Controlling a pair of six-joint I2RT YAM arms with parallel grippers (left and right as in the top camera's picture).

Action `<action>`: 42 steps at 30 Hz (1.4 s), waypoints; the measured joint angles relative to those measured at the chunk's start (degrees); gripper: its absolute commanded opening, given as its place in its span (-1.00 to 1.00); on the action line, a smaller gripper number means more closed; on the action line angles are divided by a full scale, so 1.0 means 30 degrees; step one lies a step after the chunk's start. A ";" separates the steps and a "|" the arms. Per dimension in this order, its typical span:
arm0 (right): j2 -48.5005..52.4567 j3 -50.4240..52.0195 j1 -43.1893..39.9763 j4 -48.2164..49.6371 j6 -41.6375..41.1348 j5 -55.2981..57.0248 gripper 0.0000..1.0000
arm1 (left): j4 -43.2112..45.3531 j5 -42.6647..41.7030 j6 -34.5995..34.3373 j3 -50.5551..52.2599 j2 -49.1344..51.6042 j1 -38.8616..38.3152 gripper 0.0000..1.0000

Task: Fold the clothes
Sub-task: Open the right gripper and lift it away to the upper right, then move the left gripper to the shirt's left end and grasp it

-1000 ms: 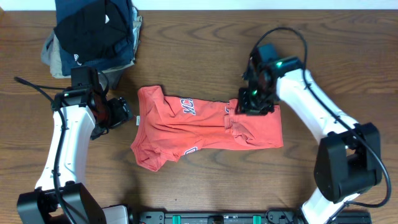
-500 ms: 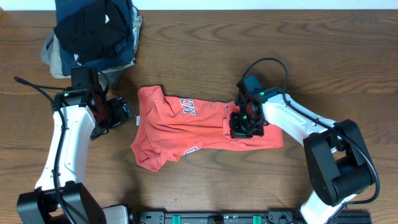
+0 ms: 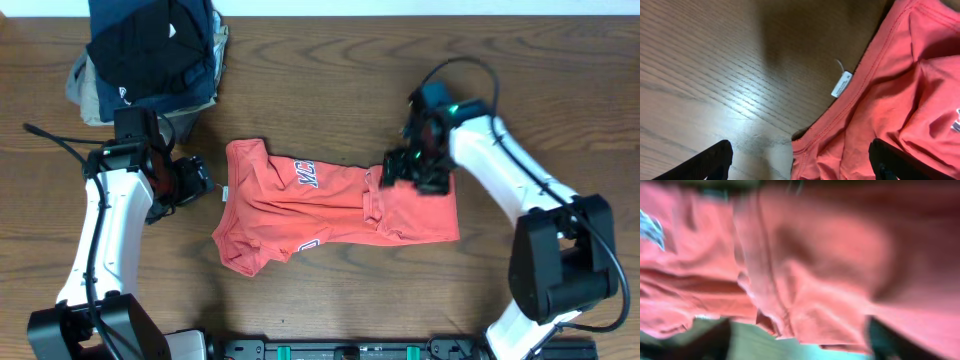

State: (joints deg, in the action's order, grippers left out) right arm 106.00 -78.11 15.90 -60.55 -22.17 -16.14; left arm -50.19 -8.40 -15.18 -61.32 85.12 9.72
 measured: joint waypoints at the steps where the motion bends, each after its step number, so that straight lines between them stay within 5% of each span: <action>1: 0.0000 -0.0299 -0.0270 -0.0124 0.0080 0.0226 0.98 | 0.0073 -0.0175 0.0007 0.0000 0.0000 0.0000 0.76; 21: 0.0000 -0.1180 -0.9879 -0.0189 0.0328 0.2492 0.99 | 0.2550 -0.1151 0.0576 0.0117 0.3235 0.0000 0.76; 32: 0.0000 -0.1180 -1.0812 -0.0168 0.0335 0.2550 0.99 | 0.4277 -0.1384 0.0998 0.0226 0.4386 0.0066 0.78; 42: 0.0000 -0.1180 -1.0812 -0.0175 0.0335 0.2550 0.99 | 0.4248 -0.4867 0.2907 0.0226 0.4386 0.2565 0.78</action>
State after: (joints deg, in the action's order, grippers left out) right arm 106.00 -81.65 -16.53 -61.08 -21.17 -8.49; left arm -37.45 -23.00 -6.46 -60.64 98.28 17.41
